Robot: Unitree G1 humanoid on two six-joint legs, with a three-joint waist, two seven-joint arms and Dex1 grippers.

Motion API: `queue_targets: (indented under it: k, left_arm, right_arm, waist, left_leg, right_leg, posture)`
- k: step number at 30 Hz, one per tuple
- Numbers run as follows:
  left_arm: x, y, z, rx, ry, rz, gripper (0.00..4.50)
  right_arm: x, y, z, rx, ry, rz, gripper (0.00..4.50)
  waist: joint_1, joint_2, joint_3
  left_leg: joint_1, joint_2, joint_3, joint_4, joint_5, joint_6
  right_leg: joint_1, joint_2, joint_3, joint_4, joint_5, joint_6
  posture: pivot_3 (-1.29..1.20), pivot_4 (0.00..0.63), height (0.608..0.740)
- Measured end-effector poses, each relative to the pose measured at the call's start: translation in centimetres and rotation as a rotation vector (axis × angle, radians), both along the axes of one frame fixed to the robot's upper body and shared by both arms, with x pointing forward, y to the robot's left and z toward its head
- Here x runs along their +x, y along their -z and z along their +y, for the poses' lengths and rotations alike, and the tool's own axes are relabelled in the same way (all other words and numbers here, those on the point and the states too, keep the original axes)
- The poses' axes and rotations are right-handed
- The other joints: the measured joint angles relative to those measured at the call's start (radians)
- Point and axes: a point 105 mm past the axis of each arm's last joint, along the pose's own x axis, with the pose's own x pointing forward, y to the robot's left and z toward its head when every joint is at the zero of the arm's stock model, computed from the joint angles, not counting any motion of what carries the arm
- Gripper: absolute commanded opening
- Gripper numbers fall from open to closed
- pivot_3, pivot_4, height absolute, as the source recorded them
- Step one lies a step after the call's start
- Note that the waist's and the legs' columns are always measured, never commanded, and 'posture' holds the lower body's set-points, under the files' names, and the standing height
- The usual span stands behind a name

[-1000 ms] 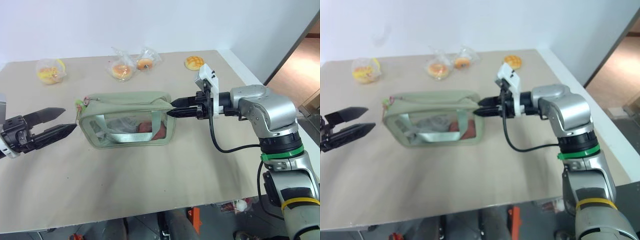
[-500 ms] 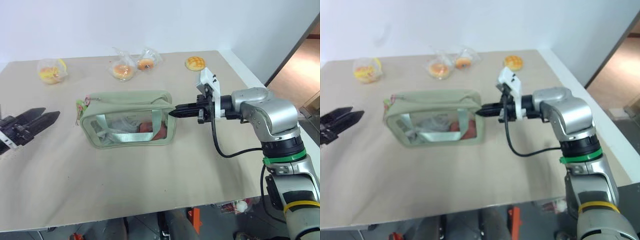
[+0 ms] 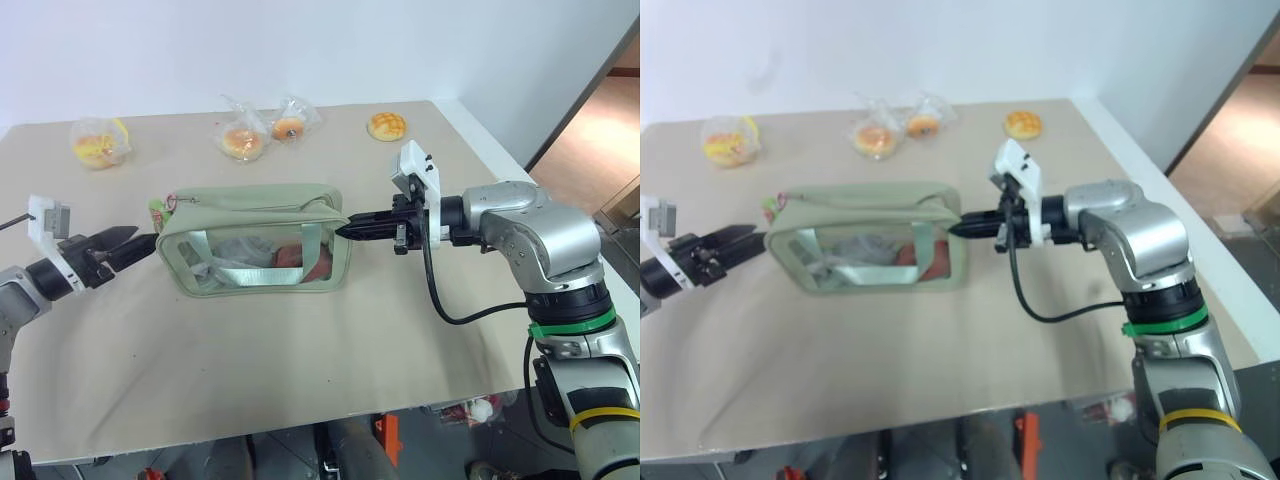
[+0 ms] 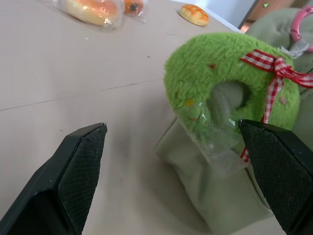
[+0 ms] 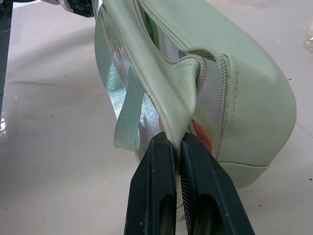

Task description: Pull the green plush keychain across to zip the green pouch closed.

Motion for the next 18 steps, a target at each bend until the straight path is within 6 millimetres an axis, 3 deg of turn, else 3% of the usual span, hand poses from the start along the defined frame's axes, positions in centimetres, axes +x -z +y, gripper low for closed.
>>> queue_targets:
  k: [13, 14, 18]
  left_arm:
    - [1.9, -0.3, -1.7, -0.05, 0.028, -0.022, 4.5]
    - [2.1, -0.5, -1.8, -0.054, 0.026, -0.028, 3.97]
    - [2.3, -1.0, -2.1, -0.062, 0.035, -0.045, 2.7]
  right_arm:
    - [-0.2, 0.2, -0.1, 0.011, 0.014, -0.001, 0.05]
    - [-0.2, 0.2, -0.1, 0.013, 0.013, 0.001, 0.0]
    - [-0.2, 0.2, 0.0, 0.019, 0.011, 0.006, 0.0]
  waist:
    - [0.0, 0.0, 0.0]
    - [0.0, 0.0, 0.0]
    - [0.0, 0.0, 0.0]
  left_leg:
    - [-0.001, 0.0, -0.001, 0.002, 0.0, 0.0]
    - [-0.001, 0.0, -0.001, 0.002, 0.0, 0.0]
    - [-0.001, 0.0, -0.001, 0.002, 0.0, 0.0]
  right_leg:
    - [0.0, 0.0, 0.0, 0.0, 0.001, 0.001]
    - [0.0, 0.0, 0.0, 0.0, 0.001, 0.001]
    - [0.0, 0.0, 0.001, 0.0, 0.001, 0.001]
  posture:
    - [0.0, 0.15, 0.74]
    - [0.0, 0.15, 0.74]
    - [0.0, 0.15, 0.74]
